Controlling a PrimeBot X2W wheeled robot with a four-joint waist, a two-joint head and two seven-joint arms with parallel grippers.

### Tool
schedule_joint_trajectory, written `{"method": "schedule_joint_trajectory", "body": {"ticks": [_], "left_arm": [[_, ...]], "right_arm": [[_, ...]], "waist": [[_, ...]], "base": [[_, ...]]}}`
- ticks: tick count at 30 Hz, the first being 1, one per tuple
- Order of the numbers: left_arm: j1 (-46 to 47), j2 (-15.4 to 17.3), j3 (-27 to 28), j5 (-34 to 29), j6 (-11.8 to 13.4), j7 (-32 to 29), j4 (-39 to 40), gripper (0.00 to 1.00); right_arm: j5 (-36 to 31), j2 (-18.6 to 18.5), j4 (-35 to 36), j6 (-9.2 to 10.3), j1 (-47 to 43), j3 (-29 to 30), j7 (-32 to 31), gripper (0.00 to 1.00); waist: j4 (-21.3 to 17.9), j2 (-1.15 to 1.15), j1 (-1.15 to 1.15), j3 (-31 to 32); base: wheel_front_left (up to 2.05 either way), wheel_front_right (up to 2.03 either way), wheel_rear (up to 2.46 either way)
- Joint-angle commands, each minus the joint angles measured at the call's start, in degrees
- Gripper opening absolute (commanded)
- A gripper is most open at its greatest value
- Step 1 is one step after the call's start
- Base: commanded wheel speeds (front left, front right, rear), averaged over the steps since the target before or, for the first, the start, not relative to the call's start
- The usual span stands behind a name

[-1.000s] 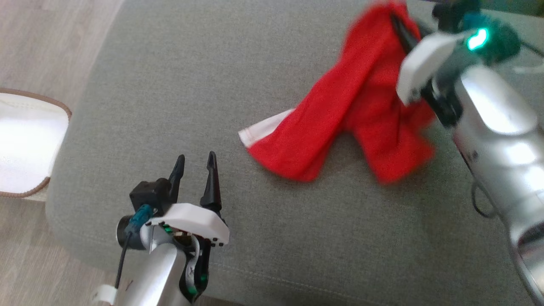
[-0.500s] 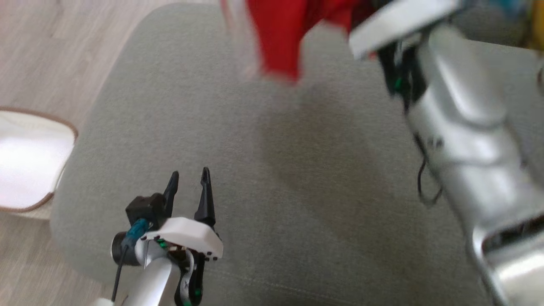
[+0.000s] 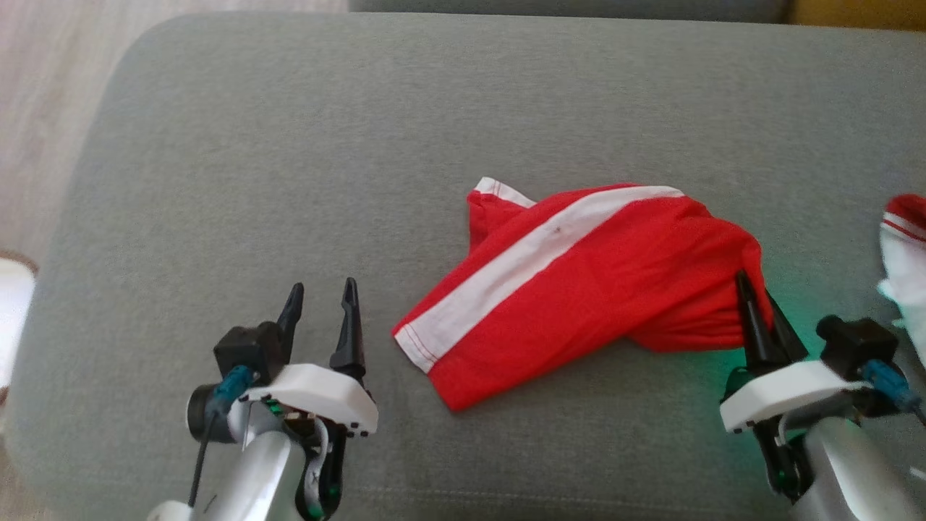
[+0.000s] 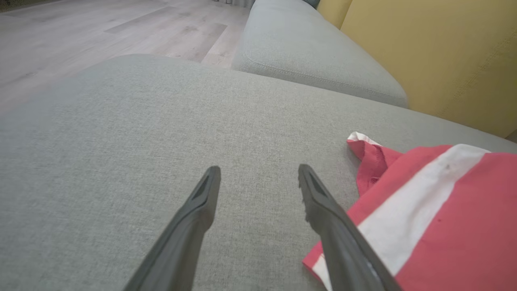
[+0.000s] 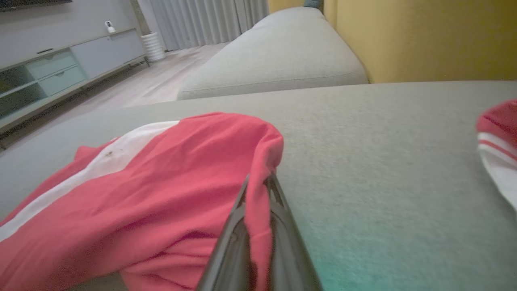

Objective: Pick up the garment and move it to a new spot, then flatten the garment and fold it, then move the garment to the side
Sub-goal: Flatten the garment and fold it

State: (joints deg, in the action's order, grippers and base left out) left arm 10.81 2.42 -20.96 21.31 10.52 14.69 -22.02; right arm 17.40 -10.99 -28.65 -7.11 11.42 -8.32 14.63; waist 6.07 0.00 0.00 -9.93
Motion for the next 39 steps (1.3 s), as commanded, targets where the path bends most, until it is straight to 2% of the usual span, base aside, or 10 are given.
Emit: {"method": "schedule_joint_trajectory", "body": {"ticks": [1,2,6,10,17,27,29,32,36,39], "left_arm": [[2.04,0.46,2.48,-0.39,-0.24,0.31,1.47,1.0],[2.02,0.46,2.68,-0.44,-0.36,0.31,1.36,1.0],[2.13,0.46,2.5,-0.19,-1.08,0.31,1.09,1.0],[2.13,0.46,1.01,1.8,-2.18,0.31,0.63,1.0],[2.58,0.46,-5.67,6.98,-4.53,0.31,-5.61,1.0],[5.59,0.46,-14.46,11.61,-2.81,0.31,-16.76,1.0],[6.43,0.46,-15.76,12.56,-2.74,0.31,-18.22,0.0],[7.97,0.46,-16.04,12.06,-1.64,0.31,-19.96,0.0],[10.08,1.21,-13.18,9.26,0.48,0.31,-20.6,0.0],[12.26,3.77,-10.16,6.04,2.03,0.31,-19.88,0.0]], "right_arm": [[-0.96,0.46,0.92,-0.37,0.32,0.41,0.36,0.47],[-1.69,1.04,0.67,-0.37,-0.06,1.2,0.36,1.0],[-6.81,2.49,1.54,-0.37,0.09,6.16,0.37,1.0],[-13.72,4.32,7.01,-0.37,1.17,10.18,0.37,1.0],[-15.56,6.5,11.4,-0.37,4.64,7.53,0.37,1.0],[-14.28,6.56,11.48,-0.37,7.15,5.73,0.37,1.0],[-14.01,6.49,11.34,-0.37,7.41,5.9,0.37,1.0],[-13.81,6.46,11.13,-0.37,7.83,6.01,0.37,1.0],[-13.6,6.56,10.88,-0.37,8.1,6.34,0.37,1.0],[-13.39,6.73,10.43,-0.37,7.89,6.52,0.37,1.0]], "waist": [[-1.64,0.0,0.0,0.17],[-2.15,0.0,0.0,0.32],[-3.71,0.0,0.0,0.95],[-4.68,0.0,0.0,1.65],[-6.28,0.0,0.0,2.08],[-8.05,0.0,0.0,1.88],[-8.3,0.0,0.0,1.76],[-8.64,0.0,0.0,1.65],[-8.88,0.0,0.0,1.74],[-8.98,0.0,0.0,2.07]], "base": [[0.0,0.0,0.0],[0.0,0.0,0.0],[0.0,0.0,0.0],[0.0,0.0,0.0],[0.0,0.0,0.0],[0.0,0.0,0.0],[0.0,0.0,0.0],[0.0,0.0,0.0],[0.0,0.0,0.0],[0.0,0.0,0.0]]}}
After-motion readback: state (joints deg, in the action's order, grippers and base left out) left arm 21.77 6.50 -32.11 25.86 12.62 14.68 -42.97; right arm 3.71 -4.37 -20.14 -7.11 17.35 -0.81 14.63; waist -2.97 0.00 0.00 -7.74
